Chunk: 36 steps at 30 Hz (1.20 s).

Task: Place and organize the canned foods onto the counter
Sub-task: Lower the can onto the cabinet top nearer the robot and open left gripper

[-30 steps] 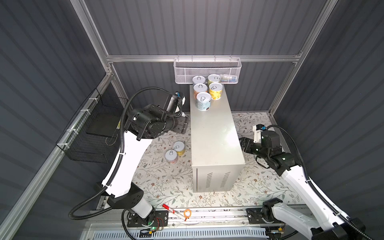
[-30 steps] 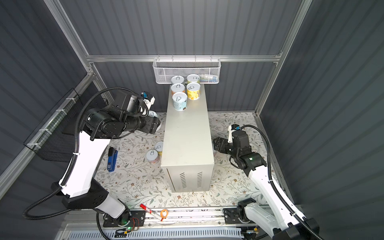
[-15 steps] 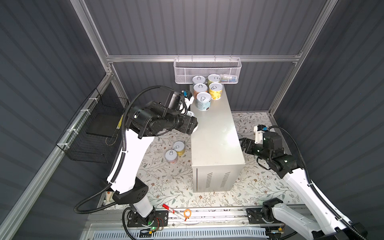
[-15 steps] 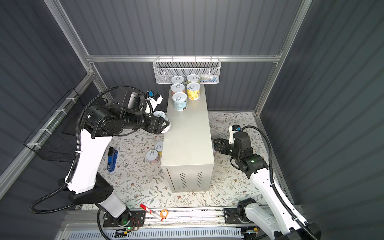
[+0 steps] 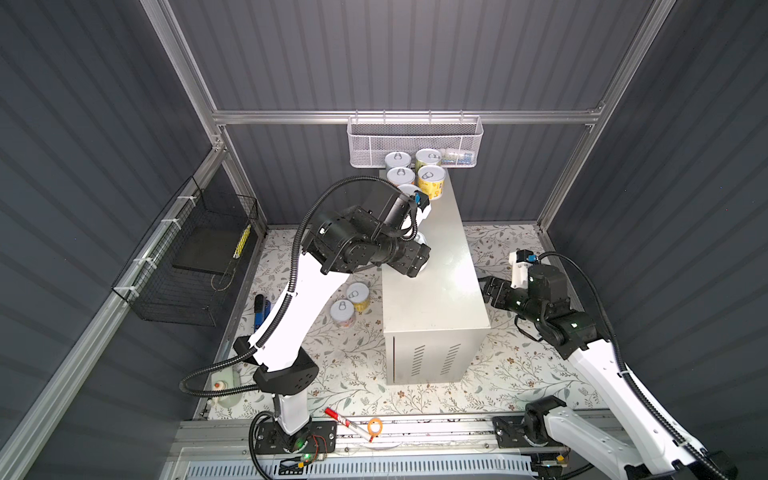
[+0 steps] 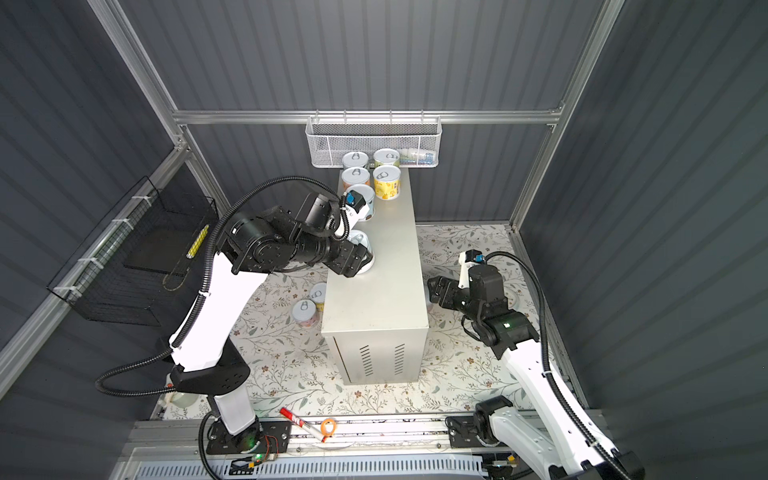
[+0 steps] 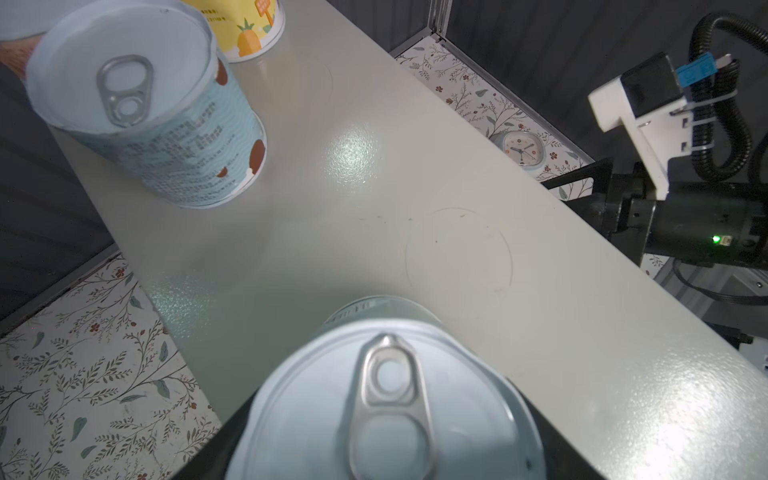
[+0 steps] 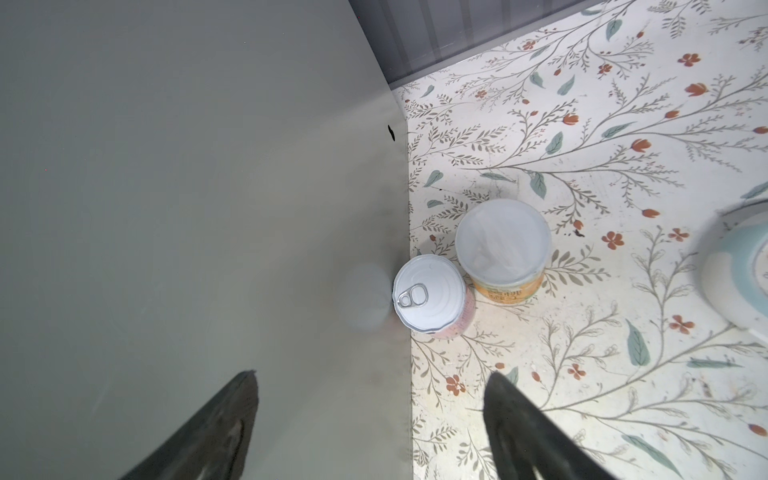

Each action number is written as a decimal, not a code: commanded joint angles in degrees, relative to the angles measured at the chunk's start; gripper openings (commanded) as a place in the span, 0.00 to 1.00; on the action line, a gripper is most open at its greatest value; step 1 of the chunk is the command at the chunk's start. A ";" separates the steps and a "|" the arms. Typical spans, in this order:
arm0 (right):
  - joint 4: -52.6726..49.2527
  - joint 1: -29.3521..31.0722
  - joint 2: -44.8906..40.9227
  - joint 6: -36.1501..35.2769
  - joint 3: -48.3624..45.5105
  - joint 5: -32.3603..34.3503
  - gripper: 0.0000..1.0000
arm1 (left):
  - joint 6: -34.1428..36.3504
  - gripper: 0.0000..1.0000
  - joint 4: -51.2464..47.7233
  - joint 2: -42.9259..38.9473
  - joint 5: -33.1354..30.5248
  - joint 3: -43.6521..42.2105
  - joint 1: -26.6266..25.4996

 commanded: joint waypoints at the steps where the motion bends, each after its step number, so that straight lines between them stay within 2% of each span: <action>1: 0.19 -0.41 -0.35 -1.03 1.17 -1.29 0.87 | 1.34 0.30 3.30 -0.52 -2.15 1.11 -0.77; 3: -0.03 -0.39 -0.35 -1.26 1.63 -1.49 0.87 | 1.61 0.48 4.90 -1.17 -2.37 -0.42 -1.13; 5: -0.13 -0.39 -0.35 -1.38 2.15 -1.62 0.87 | 1.75 0.58 5.86 -1.26 -2.39 -0.77 -1.15; 7: -0.43 -0.39 -0.35 -1.60 2.63 -1.87 0.88 | 1.96 0.74 6.53 -0.96 -1.98 -0.53 -1.22; 9: -0.55 -0.39 -0.35 -1.60 3.08 -2.10 0.88 | 2.15 0.80 7.47 -0.81 -1.44 -0.66 -1.17; 11: -0.67 -0.39 -0.52 -1.64 3.48 -2.24 0.88 | 2.44 0.96 8.19 -0.48 -1.29 -0.60 -1.20; 12: -0.76 -0.39 -0.58 -1.73 3.68 -2.16 0.88 | 2.57 0.99 8.54 -0.29 -1.34 -0.66 -1.22; 18: -3.15 -0.39 -1.08 -3.02 6.55 -1.40 0.89 | 3.33 0.99 10.72 -0.17 -2.36 -0.84 -1.17; 21: -4.99 -0.39 -1.90 -4.38 9.51 -0.60 0.87 | 3.96 0.99 15.49 -3.35 -5.41 -4.53 -1.22; 27: -9.71 -0.30 -2.97 -6.14 17.23 -0.41 0.87 | 4.31 1.00 28.44 -13.53 -18.23 -15.88 -1.21; 32: -7.14 0.32 -5.04 -5.78 19.79 -7.73 0.86 | 5.83 1.00 41.61 -24.73 -27.75 -31.10 -1.04; 34: -5.42 1.23 -5.68 -5.18 20.66 -10.60 0.86 | 7.68 0.99 44.14 -27.64 -31.36 -35.77 -0.93; 36: -4.26 3.74 -5.32 -5.39 22.04 -12.08 0.86 | 9.02 0.99 44.24 -30.48 -31.99 -40.40 -0.86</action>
